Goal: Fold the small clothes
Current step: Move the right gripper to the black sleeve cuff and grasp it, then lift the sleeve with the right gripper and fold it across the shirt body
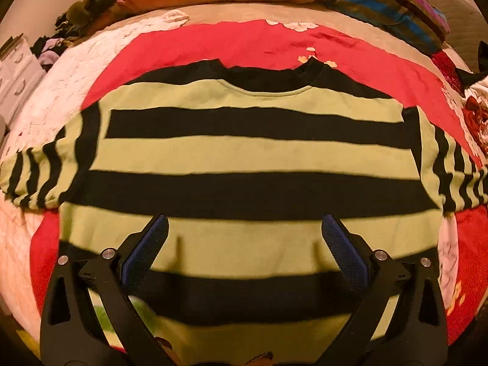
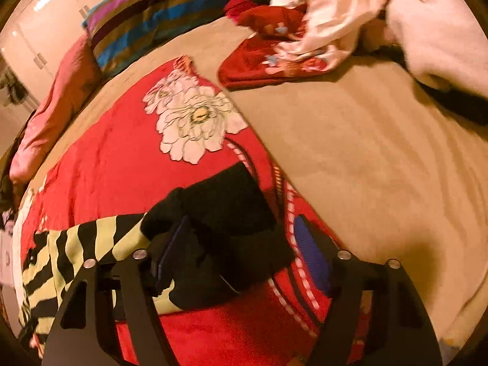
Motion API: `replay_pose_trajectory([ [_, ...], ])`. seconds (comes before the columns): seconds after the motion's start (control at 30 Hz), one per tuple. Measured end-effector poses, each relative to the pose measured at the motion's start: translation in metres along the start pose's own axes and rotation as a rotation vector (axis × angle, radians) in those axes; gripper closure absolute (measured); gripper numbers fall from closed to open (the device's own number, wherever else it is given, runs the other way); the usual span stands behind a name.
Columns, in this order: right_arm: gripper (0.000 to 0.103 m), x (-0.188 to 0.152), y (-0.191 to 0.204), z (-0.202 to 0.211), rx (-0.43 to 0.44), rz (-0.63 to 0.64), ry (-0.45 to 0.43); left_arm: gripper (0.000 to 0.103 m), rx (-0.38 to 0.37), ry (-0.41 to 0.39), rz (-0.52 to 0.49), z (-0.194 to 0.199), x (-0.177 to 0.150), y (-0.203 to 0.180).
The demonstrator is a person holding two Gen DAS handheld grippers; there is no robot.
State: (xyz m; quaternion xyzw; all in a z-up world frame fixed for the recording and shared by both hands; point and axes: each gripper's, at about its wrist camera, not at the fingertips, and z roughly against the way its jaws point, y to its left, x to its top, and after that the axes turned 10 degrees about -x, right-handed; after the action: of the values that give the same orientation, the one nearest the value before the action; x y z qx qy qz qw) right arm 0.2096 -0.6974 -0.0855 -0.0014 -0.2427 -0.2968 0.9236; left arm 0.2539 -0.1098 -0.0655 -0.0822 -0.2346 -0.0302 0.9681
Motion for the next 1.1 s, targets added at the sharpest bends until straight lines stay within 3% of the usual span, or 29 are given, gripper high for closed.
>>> replay_pose_trajectory([
  [0.07,0.071,0.0,0.002,-0.001,0.025,0.038,0.014,0.008,-0.01,-0.001,-0.001,-0.006,0.01,-0.009],
  [0.1,0.076,-0.001,0.001,0.001,0.059,0.043,0.016,0.009,-0.016,-0.004,-0.004,-0.008,0.014,-0.013],
  [0.13,0.095,-0.002,-0.001,0.003,0.09,0.044,0.017,0.009,-0.025,-0.011,-0.011,-0.01,0.02,-0.019],
  [0.33,0.097,-0.006,-0.01,0.032,0.136,0.115,0.015,0.009,-0.03,0.002,-0.062,-0.036,0.048,-0.049],
  [0.43,0.097,-0.008,-0.019,0.038,0.109,0.127,0.041,0.009,0.023,0.042,-0.062,-0.054,0.051,-0.049],
  [0.53,0.097,-0.017,-0.018,0.014,0.024,0.145,0.103,0.008,0.052,0.076,-0.056,-0.069,0.046,-0.044],
  [0.6,0.095,-0.025,-0.016,0.002,-0.005,0.138,0.103,0.008,0.027,0.072,-0.032,-0.075,0.04,-0.038],
  [0.7,0.093,-0.032,-0.002,0.0,-0.07,0.157,0.032,0.008,0.003,0.053,-0.023,-0.07,0.036,-0.032],
  [0.8,0.087,-0.034,-0.009,0.013,-0.062,0.062,0.008,0.008,-0.009,0.022,-0.027,-0.05,0.033,-0.027],
  [0.83,0.072,-0.037,-0.013,0.024,-0.049,0.007,-0.021,0.008,-0.01,0.0,-0.036,-0.04,0.031,-0.025],
  [0.87,0.049,-0.038,-0.015,0.031,-0.047,-0.022,-0.04,0.008,-0.004,-0.02,-0.051,-0.029,0.027,-0.024],
  [0.9,0.043,-0.04,-0.015,0.038,-0.043,-0.048,-0.056,0.008,0.004,-0.036,-0.068,-0.02,0.024,-0.022],
  [1.0,0.041,-0.044,-0.015,0.044,0.006,-0.106,-0.044,0.008,0.047,-0.069,-0.099,-0.001,0.009,-0.017],
  [1.1,0.041,-0.046,-0.018,0.03,0.027,-0.212,0.02,0.008,0.073,-0.07,-0.088,0.009,-0.008,-0.006],
])
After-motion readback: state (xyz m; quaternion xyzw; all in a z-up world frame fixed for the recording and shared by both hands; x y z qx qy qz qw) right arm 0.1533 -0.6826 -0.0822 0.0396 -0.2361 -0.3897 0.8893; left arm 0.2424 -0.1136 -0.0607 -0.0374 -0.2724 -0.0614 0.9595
